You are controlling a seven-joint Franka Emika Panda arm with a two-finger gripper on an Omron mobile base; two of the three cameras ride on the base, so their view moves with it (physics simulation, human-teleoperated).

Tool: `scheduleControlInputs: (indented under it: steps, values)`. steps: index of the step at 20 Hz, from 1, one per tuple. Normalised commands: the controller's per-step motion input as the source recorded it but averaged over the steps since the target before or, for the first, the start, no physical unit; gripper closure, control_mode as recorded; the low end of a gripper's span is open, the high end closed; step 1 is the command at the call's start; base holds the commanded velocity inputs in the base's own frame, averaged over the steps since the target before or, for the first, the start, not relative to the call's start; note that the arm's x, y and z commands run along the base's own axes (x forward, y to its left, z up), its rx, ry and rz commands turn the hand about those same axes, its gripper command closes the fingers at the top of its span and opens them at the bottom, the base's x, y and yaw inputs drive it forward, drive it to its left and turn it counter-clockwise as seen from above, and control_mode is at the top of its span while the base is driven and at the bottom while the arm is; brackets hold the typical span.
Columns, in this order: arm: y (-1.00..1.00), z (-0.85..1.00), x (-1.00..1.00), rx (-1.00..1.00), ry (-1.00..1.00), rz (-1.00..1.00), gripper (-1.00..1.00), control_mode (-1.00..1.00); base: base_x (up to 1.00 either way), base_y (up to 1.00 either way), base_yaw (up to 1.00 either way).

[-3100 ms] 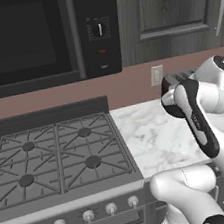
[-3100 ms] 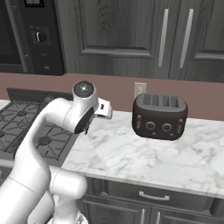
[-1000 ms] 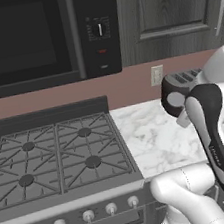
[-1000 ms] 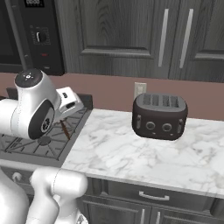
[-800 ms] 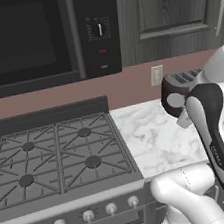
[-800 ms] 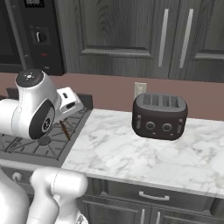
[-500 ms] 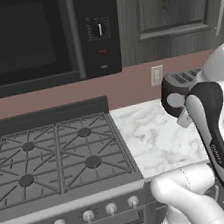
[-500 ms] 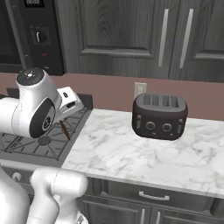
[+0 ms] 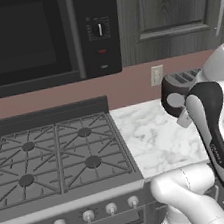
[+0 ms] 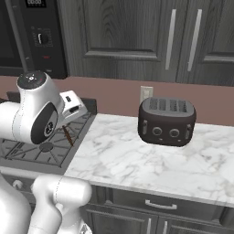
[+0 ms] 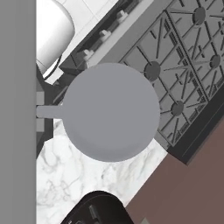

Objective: Organize the utensils by type. Pick up the wooden spoons from the counter and place them in the open cabinet. Then pick up the metallic utensils from the counter and place them in the open drawer.

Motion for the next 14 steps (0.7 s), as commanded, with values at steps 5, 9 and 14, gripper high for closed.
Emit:
scheduleControlInputs:
  steps: [5,9,14]
  values:
    - [0.00,0.00,0.00,0.00,0.00,0.00,1.00,1.00,-0.40,0.00,-0.01]
    - [0.00,0.00,0.00,0.00,0.00,0.00,1.00,1.00,-0.52,0.00,-0.02]
    - [0.00,0.00,0.00,0.00,0.00,0.00,1.00,1.00,-0.45,0.00,-0.04]
